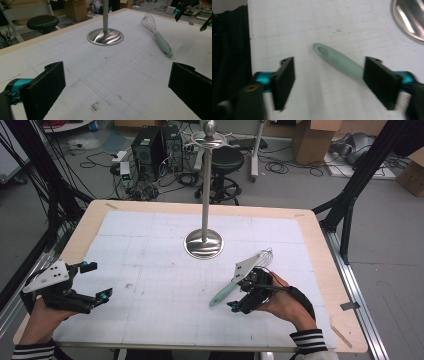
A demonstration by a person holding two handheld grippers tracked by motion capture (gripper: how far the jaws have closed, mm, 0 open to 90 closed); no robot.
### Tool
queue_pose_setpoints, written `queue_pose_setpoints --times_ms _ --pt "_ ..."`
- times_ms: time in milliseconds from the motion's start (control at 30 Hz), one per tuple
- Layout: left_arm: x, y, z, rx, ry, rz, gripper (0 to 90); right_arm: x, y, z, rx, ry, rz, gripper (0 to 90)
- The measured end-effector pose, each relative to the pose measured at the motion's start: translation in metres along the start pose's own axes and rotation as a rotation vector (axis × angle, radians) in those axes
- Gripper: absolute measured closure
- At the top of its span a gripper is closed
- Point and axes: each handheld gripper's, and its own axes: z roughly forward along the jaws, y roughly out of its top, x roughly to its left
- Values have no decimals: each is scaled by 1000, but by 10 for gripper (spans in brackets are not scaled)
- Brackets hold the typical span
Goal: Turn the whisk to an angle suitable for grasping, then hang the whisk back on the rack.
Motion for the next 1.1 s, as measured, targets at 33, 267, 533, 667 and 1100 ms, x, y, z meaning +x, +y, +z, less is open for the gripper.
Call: queue_pose_setpoints --times_ms 33,267,533,667,1100 --pt "0 0 0 1 1 0 17 0 -1 -2 -2 -14 -12 133" --pt "0 -1 -1 3 2 1 17 -3 -4 -13 -64 -76 9 7" --pt "0 -2 -3 4 5 -1 17 -6 -4 -22 -117 -68 75 5" --pt "0 -2 -3 3 4 -2 17 -6 -4 -26 -126 -71 78 5" --pt "0 -2 -3 1 -2 0 17 -14 -5 -38 -124 -115 37 5"
